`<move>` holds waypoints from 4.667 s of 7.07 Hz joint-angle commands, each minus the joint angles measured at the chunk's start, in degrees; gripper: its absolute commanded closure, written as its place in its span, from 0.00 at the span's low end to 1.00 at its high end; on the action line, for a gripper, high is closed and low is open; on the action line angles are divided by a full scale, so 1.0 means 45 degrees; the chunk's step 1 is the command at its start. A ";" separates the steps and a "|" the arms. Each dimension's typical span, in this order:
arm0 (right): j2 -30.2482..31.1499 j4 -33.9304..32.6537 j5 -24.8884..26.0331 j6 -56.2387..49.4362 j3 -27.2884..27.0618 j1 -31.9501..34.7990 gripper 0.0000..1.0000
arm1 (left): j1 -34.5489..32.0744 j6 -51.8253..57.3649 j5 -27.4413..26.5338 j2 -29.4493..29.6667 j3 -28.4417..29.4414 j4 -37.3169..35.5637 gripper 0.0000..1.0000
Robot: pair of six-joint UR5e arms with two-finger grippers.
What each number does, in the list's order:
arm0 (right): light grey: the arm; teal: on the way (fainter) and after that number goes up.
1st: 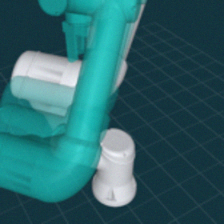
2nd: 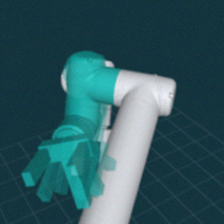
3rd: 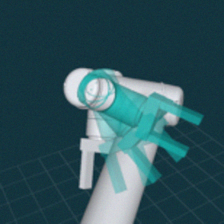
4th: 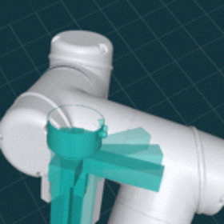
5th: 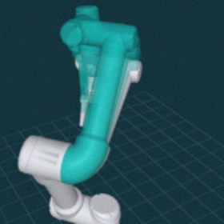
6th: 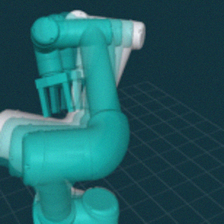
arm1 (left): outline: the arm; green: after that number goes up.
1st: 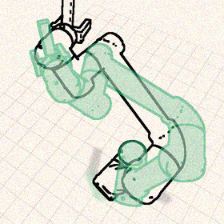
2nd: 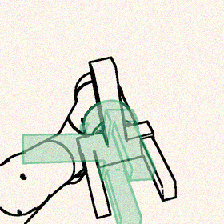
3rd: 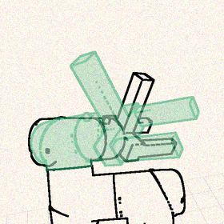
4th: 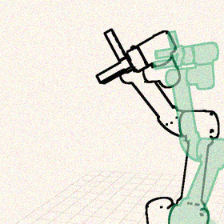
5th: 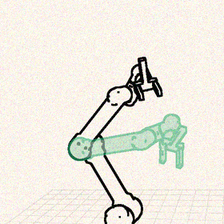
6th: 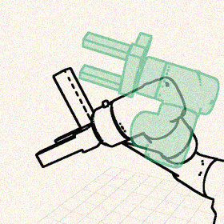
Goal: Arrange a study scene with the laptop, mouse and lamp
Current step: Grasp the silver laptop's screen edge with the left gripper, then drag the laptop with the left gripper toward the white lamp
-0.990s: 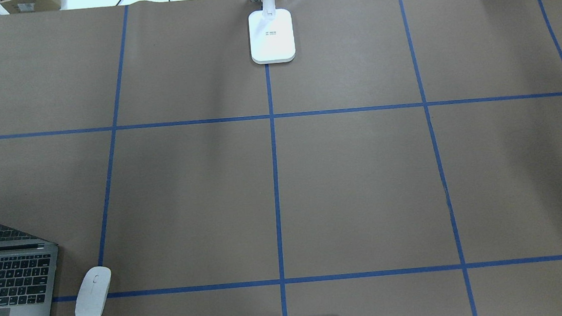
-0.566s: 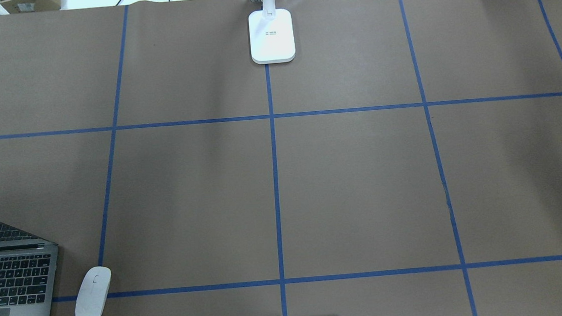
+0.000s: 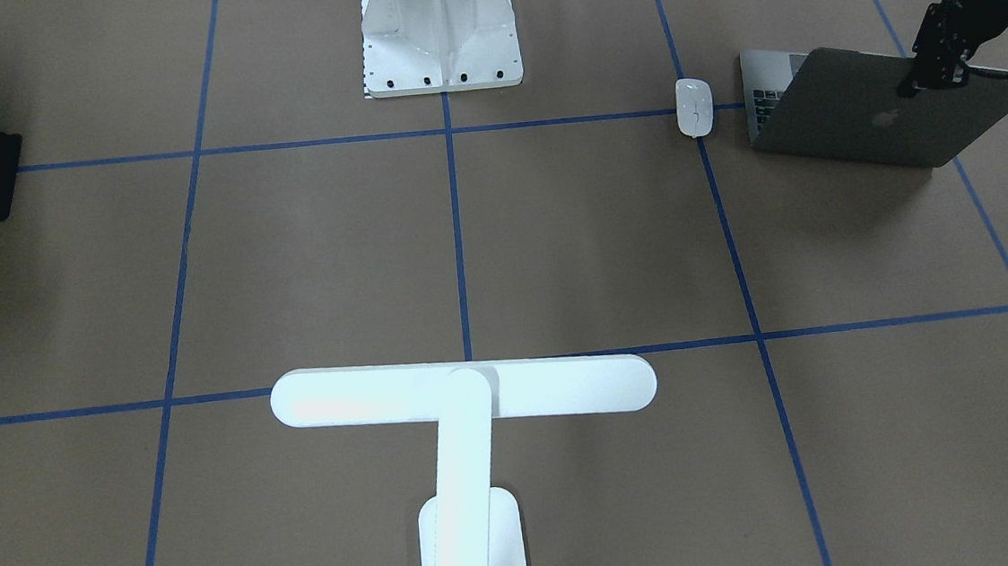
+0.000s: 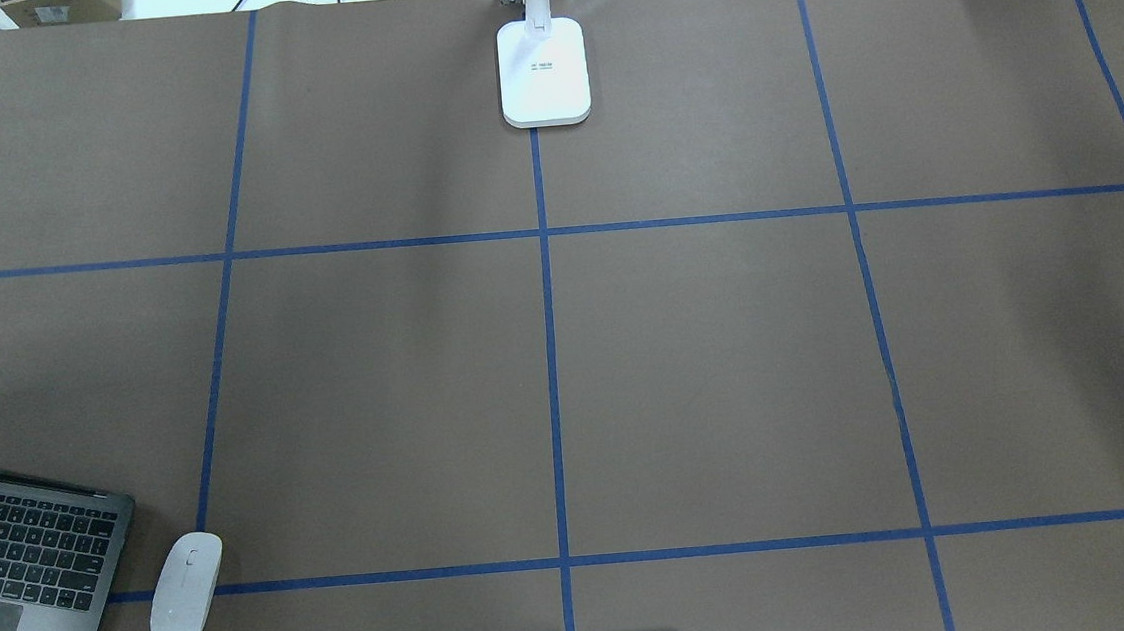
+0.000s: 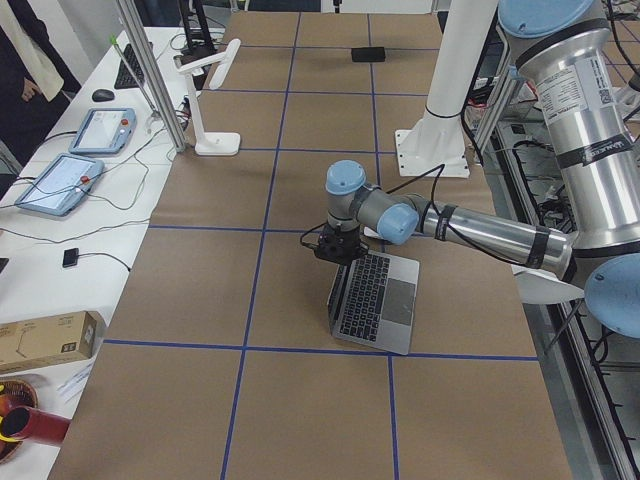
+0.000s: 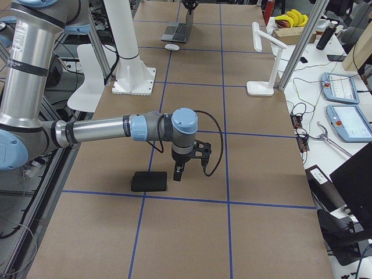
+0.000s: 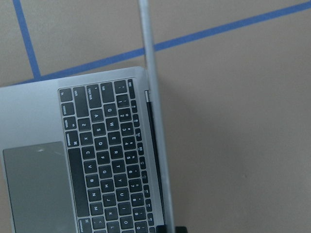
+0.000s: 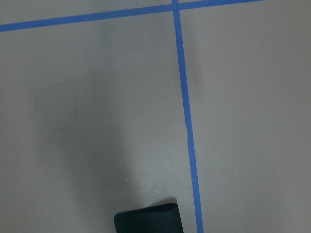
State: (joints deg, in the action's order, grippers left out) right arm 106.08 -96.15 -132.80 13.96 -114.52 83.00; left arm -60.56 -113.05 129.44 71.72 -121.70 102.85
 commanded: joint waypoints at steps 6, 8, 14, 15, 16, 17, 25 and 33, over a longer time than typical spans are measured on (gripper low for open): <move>0.0507 0.0020 -0.0039 0.0004 -0.0372 0.0012 0.00 | -0.0059 0.0335 0.0084 0.4014 0.0401 -0.4058 1.00; 0.0837 0.0020 -0.0273 0.0004 -0.0682 0.0032 0.00 | -0.0195 0.1308 0.0025 0.5598 0.0695 -0.5971 1.00; 0.1172 0.0000 -0.0410 0.0024 -0.0958 0.0032 0.00 | -0.0489 0.1549 0.0083 0.8864 0.1749 -0.8148 1.00; 0.1172 0.0000 -0.0449 0.0024 -0.0939 0.0032 0.00 | -0.0489 0.1374 0.0374 0.9156 0.1982 -0.8129 1.00; 0.1172 -0.0019 -0.0507 0.0024 -0.0938 0.0032 0.00 | -0.0450 0.0928 0.0415 0.9642 0.2294 -0.8109 1.00; 0.1172 -0.0039 -0.0508 0.0024 -0.0938 0.0032 0.00 | -0.0430 0.0749 0.0435 0.9860 0.2336 -0.8128 1.00; 0.1289 -0.0176 -0.0528 0.0082 -0.0763 0.0032 0.00 | 0.1091 -0.3717 0.0611 1.2125 0.3076 -0.7508 1.00; 0.1523 -0.0176 -0.0762 0.0102 -0.0685 0.0012 0.00 | 0.2538 -0.7358 -0.1203 1.4663 0.6336 -0.4069 1.00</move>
State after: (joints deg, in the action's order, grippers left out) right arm 112.91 -96.94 -136.21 14.38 -117.86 83.08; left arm -49.57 -145.42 125.84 135.76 -95.71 82.44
